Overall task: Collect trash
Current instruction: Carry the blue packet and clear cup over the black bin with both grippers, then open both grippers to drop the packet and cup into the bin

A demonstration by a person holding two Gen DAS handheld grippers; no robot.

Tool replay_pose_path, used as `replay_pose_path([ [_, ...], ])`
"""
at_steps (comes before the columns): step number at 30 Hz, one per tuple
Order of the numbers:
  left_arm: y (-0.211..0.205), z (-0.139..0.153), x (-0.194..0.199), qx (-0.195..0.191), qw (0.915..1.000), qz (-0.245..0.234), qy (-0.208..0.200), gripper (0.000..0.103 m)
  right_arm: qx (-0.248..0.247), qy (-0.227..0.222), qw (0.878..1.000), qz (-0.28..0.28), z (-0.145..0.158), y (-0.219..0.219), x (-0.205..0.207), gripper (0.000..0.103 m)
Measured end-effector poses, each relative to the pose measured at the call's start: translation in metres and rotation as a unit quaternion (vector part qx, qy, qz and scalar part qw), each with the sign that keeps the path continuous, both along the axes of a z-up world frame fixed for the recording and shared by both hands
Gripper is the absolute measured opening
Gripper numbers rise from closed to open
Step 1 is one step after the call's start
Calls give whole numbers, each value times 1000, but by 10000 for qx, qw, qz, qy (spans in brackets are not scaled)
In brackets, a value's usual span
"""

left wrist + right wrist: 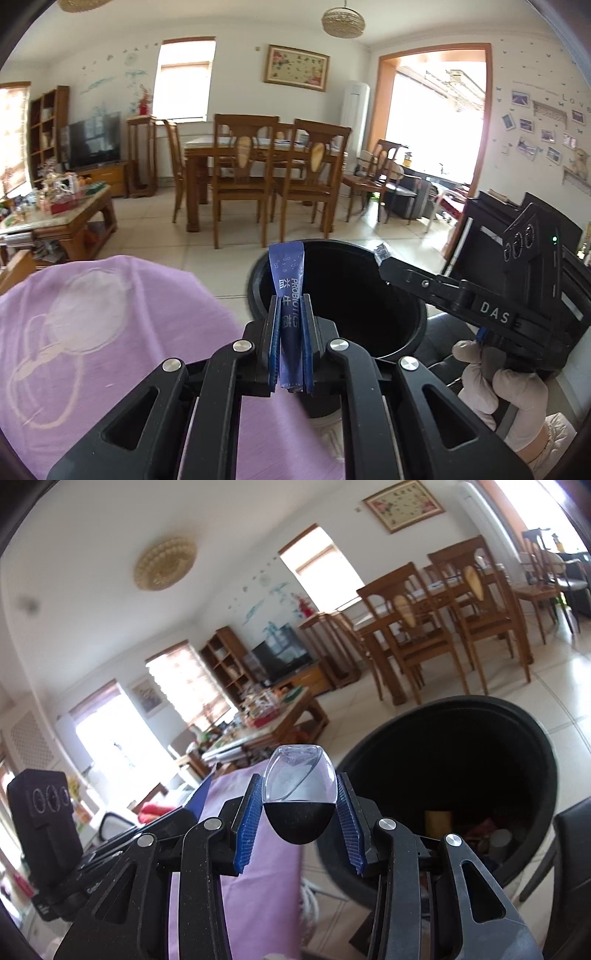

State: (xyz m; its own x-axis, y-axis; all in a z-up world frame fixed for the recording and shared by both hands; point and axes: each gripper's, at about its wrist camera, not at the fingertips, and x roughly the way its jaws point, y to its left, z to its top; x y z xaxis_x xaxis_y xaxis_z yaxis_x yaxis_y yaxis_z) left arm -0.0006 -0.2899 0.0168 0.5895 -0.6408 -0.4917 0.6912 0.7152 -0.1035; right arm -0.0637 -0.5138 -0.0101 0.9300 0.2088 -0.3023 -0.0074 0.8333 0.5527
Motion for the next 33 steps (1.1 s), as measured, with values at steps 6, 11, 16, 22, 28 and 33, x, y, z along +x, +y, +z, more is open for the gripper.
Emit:
replay_pose_path([
  [6,-44,-20,14,10,9988,-367,328,11,167,154,9991,-364,-23,-44,-11,40],
  [11,-68,-35,19,127,9972,-508,542,11,309,272,9978,-527,-42,-62,-9,40],
  [16,-73,-44,25,157,9966,-446,671,12,485,411,9964,-555,-54,-67,-3,40],
  [22,-75,-43,34,236,9965,-349,725,17,569,463,9956,-580,-52,-56,5,42],
  [28,-62,-33,26,19,9977,-243,636,72,440,490,9960,-611,-46,-46,7,55],
  [33,-37,-20,17,-145,9983,-193,532,76,306,473,9969,-552,-36,-29,9,55],
])
